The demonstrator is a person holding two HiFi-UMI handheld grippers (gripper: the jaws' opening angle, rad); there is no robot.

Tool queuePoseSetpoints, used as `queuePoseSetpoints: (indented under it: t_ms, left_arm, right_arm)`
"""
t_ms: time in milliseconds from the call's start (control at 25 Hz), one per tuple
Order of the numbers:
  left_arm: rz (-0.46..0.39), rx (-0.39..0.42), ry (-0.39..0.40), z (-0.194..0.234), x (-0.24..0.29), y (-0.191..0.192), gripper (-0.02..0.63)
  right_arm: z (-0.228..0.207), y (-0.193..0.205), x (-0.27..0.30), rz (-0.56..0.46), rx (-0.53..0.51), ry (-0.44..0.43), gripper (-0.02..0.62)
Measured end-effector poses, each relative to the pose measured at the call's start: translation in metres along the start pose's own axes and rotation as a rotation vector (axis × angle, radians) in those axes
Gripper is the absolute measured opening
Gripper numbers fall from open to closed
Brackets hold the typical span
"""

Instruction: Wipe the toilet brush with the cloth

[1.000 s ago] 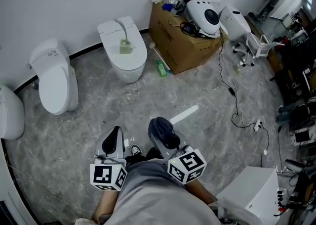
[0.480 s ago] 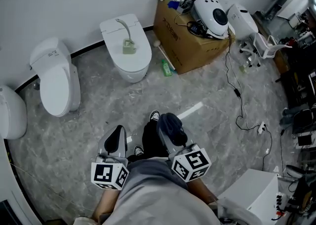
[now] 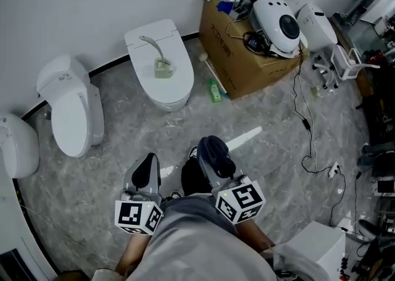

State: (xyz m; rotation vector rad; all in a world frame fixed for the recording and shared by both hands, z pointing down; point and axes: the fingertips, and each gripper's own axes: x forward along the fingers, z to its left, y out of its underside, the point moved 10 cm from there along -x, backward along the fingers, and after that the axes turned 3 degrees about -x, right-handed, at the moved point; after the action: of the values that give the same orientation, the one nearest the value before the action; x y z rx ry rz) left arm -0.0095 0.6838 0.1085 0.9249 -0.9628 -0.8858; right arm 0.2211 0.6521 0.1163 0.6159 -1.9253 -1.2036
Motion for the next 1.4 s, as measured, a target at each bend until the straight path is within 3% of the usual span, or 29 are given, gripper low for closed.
queuePoseSetpoints:
  t_ms: [280,600,1000,1400]
  left_arm:
    - [0.016,0.007,-0.062,-0.002,0.090,-0.028,0.000]
    - [0.006,0.026,-0.141,-0.007,0.164,-0.058,0.000]
    - [0.023,0.052,-0.185,0.002,0.205,-0.086,0.000]
    - [-0.017,0.000,-0.167,0.050,0.264,-0.108,0.000]
  right_arm:
    - [-0.075,-0.036,0.065,0.063,0.019,-0.069,0.097]
    - [-0.131,-0.059,0.115,0.085,0.045,-0.176,0.097]
    - [-0.172,-0.079,0.145,0.045,0.095,-0.205,0.097]
    - [-0.192,-0.107,0.198,0.050,0.106,-0.227,0.097]
